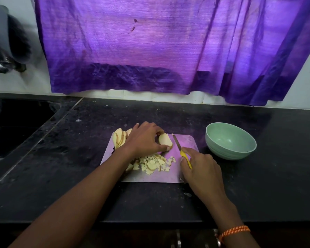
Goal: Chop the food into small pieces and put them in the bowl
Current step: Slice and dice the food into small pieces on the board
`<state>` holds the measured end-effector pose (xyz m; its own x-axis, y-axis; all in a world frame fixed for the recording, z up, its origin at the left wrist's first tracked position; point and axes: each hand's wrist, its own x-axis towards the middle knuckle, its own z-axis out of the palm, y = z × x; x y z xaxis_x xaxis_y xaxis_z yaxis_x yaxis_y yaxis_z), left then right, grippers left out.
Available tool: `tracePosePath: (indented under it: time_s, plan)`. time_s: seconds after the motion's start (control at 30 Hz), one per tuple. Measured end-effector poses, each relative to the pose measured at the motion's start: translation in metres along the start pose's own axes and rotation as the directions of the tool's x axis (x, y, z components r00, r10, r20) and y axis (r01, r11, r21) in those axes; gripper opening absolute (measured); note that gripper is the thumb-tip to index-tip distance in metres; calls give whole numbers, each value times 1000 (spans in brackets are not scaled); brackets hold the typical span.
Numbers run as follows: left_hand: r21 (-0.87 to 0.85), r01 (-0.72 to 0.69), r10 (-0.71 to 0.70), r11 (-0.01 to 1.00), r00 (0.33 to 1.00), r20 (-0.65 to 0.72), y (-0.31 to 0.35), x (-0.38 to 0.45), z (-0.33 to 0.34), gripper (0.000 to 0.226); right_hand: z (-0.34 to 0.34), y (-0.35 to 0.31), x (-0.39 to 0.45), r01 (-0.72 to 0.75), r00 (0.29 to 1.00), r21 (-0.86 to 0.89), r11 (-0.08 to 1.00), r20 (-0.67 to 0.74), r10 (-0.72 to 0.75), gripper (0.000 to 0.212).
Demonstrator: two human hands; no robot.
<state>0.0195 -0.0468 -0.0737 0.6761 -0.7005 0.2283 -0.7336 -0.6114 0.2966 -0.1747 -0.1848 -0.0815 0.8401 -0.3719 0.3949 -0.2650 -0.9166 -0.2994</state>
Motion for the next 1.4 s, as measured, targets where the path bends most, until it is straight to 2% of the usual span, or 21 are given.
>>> tracePosePath:
  time_s: [0.07, 0.13, 0.2, 0.3, 0.37, 0.47, 0.57, 0.67, 0.77, 0.87, 0.93, 1.1, 1.4]
  plan:
    - [1, 2, -2, 1000, 1000, 1, 1, 0, 0, 67, 2, -1, 2, -12, 1000, 27, 1000, 12, 11, 36]
    - [0, 7, -7, 1000, 1000, 1, 2, -1, -1, 66, 4, 1, 4, -86, 996, 230, 969, 34, 80, 31]
    - [-1, 11, -11, 1000, 1000, -1, 3, -2, -3, 66, 5, 5, 10, -178, 984, 463, 868, 84, 157, 24]
    - [2, 10, -10, 1000, 1000, 1, 4, -3, -4, 67, 3, 7, 16, -290, 956, 678, 675, 180, 230, 14]
    - [0, 10, -10, 1000, 1000, 8, 4, -3, -5, 67, 0, 8, 15, -360, 930, 748, 558, 238, 281, 14]
    - [-4, 17, -17, 1000, 1000, 19, 3, -3, -5, 68, -3, 9, 13, -387, 913, 793, 471, 259, 314, 16]
    - [-4, 17, -17, 1000, 1000, 19, 3, -2, -5, 68, 0, 9, 11, -304, 942, 805, 509, 174, 287, 18]
    - [4, 16, -16, 1000, 999, 27, 4, -2, -5, 69, 7, 8, 9, -180, 977, 734, 655, 54, 208, 24]
    - [5, 21, -21, 1000, 999, 32, 5, -2, -4, 69, 13, 8, 11, -102, 987, 518, 849, -55, 152, 31]
    - [0, 25, -25, 1000, 999, 33, 4, -2, -5, 69, 14, 3, 14, -75, 994, 293, 953, -50, 94, 38]
    - [-6, 24, -24, 1000, 999, 30, 4, -2, -5, 69, 14, -1, 15, -81, 995, 208, 975, -32, 89, 39]
    - [-23, 17, -17, 1000, 1000, 20, 3, -2, -4, 67, 9, -5, 14, -65, 997, 215, 974, -24, 71, 41]
    - [-42, 22, -21, 999, 1000, 7, 3, -2, -3, 66, 4, -10, 14, -14, 1000, 107, 994, 29, 11, 41]
